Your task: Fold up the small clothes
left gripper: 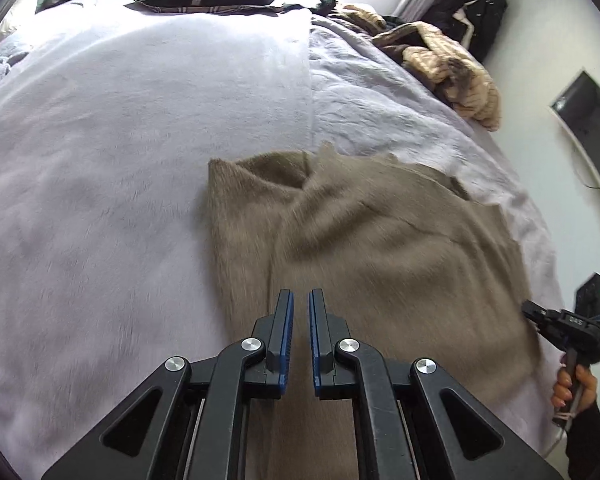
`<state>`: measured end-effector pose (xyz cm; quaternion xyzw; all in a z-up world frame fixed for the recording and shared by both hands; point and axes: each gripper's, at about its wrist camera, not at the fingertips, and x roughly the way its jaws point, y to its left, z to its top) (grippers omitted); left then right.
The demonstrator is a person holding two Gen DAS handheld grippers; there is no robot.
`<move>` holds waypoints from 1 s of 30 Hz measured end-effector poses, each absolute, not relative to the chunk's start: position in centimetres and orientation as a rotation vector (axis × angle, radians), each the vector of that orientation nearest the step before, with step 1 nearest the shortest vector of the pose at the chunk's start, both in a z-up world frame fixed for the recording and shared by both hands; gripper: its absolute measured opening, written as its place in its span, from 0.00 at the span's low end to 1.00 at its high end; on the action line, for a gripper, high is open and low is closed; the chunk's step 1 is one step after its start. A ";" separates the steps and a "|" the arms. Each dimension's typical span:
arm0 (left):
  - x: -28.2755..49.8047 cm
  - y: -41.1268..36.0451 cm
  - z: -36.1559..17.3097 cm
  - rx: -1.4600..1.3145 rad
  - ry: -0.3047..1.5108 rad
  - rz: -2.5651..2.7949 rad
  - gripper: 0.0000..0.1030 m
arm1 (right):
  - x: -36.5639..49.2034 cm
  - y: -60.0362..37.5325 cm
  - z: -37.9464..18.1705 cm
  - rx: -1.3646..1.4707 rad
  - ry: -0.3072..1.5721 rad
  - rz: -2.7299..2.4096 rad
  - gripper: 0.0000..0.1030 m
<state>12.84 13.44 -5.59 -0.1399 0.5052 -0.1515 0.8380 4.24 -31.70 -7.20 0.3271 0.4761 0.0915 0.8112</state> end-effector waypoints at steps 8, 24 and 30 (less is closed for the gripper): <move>6.6 14.5 -5.5 -0.231 1.088 -0.324 0.09 | -0.9 -20.7 -6.9 0.833 1.074 0.557 0.67; 5.3 15.0 -6.2 -0.355 1.042 -0.433 0.91 | -0.3 -11.3 -11.9 1.059 1.101 0.521 0.67; 7.5 13.6 -8.2 -0.399 1.159 -0.520 0.06 | 0.9 -10.8 -12.9 1.132 1.087 0.461 0.06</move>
